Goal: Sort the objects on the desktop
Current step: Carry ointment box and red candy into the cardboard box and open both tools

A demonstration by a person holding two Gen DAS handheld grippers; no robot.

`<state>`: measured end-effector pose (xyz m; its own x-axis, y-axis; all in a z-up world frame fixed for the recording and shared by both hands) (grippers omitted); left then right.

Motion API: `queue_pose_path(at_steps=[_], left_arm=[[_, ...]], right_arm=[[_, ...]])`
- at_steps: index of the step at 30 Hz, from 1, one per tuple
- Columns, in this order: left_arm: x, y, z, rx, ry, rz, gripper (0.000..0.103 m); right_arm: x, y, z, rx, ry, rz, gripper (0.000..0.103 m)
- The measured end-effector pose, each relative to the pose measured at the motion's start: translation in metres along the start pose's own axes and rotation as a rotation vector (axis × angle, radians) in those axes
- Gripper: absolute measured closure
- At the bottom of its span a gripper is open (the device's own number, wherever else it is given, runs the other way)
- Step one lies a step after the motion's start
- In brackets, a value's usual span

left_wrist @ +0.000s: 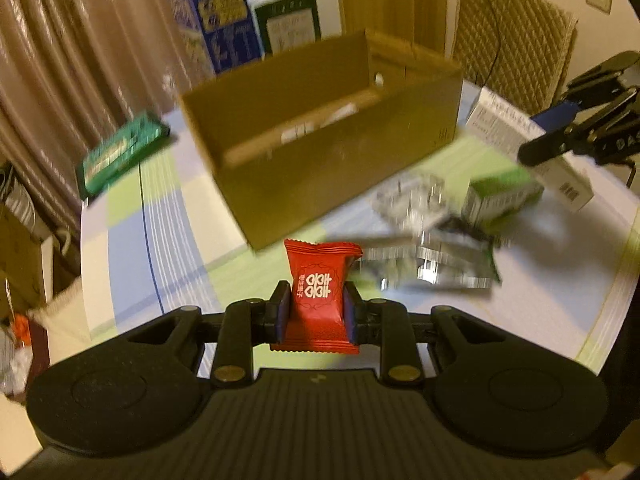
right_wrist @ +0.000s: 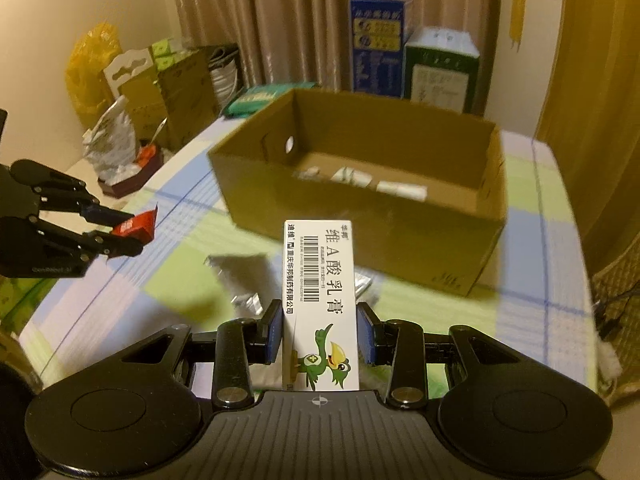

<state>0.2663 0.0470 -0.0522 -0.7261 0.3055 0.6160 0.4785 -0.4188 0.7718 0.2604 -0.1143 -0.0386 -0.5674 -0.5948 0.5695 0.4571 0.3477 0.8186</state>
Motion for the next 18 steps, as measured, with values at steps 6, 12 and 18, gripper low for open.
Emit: queue_pose_path(at_steps=[6, 12, 18], left_arm=[[-0.012, 0.061, -0.001, -0.026, 0.005, -0.055, 0.081], [-0.033, 0.102, -0.005, -0.015, 0.01, -0.072, 0.081], [-0.052, 0.115, -0.007, 0.014, 0.009, -0.064, 0.081]], right_arm=[[-0.005, 0.042, -0.025, 0.004, -0.036, -0.047, 0.068], [-0.019, 0.069, -0.044, 0.007, -0.058, -0.063, 0.068], [-0.032, 0.085, -0.06, -0.002, -0.07, -0.061, 0.068]])
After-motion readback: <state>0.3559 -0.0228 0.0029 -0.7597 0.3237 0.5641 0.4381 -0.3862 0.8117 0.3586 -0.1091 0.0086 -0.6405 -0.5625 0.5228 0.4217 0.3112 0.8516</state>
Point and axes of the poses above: each gripper's, at about its wrist camera, not at the fingertips, and x roughly against the way its jaws point, z to its left, y to its top, the point moved 10 cm from there along -x, roughly the way its jaws point, and after that the axes turned 13 degrees about -z, right-handed, at the moved point
